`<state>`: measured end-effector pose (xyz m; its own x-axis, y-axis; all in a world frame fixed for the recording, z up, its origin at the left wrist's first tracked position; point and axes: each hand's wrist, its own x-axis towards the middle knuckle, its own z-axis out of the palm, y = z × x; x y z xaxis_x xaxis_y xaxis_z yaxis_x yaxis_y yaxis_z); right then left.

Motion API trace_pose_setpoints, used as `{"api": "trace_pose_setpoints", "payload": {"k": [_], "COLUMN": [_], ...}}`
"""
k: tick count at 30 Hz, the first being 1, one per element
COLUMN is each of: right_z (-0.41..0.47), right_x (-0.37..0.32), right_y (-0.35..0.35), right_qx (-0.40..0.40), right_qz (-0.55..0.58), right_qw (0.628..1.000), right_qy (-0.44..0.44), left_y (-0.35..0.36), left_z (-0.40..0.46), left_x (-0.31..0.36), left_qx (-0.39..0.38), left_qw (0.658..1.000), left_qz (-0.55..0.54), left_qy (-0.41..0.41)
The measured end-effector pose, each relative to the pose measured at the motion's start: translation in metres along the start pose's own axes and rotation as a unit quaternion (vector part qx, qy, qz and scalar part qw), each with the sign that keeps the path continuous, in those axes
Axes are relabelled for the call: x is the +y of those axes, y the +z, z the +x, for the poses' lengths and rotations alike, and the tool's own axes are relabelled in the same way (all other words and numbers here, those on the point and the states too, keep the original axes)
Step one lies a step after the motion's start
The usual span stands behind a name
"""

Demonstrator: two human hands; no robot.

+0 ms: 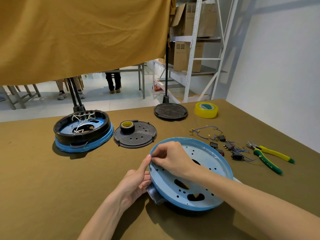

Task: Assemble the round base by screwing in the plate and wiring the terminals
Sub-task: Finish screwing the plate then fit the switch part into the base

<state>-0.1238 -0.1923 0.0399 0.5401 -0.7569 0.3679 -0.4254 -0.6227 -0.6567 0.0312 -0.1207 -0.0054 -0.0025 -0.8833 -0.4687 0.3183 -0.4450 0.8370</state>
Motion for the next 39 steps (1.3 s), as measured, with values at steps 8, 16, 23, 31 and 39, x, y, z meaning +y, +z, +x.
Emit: {"api": "trace_pose_setpoints", "payload": {"k": [8, 16, 23, 31, 39], "right_z": [-0.013, -0.008, -0.013, -0.017, -0.015], "right_x": [0.002, 0.002, 0.007, 0.0, 0.009], "right_y": [-0.006, -0.002, 0.002, -0.001, 0.002], "right_qx": [-0.024, -0.007, -0.002, -0.046, -0.009], "right_qz": [-0.071, -0.016, -0.034, -0.055, -0.029], "right_qw": [0.992, 0.999, 0.998, 0.995, 0.999], "right_qy": [-0.101, -0.038, -0.047, -0.072, -0.014], "left_y": [0.004, 0.0, 0.002, 0.005, 0.002], "left_z": [0.001, 0.002, 0.001, -0.004, -0.003], "left_x": [-0.002, -0.004, -0.002, -0.002, -0.001], "left_qx": [0.02, 0.018, 0.025, 0.034, 0.025], "left_qw": [1.0, 1.0, 0.999, 0.999, 0.999], "left_qz": [0.017, 0.007, 0.024, 0.029, 0.019], "left_qy": [0.01, 0.018, 0.015, 0.021, 0.01]}}
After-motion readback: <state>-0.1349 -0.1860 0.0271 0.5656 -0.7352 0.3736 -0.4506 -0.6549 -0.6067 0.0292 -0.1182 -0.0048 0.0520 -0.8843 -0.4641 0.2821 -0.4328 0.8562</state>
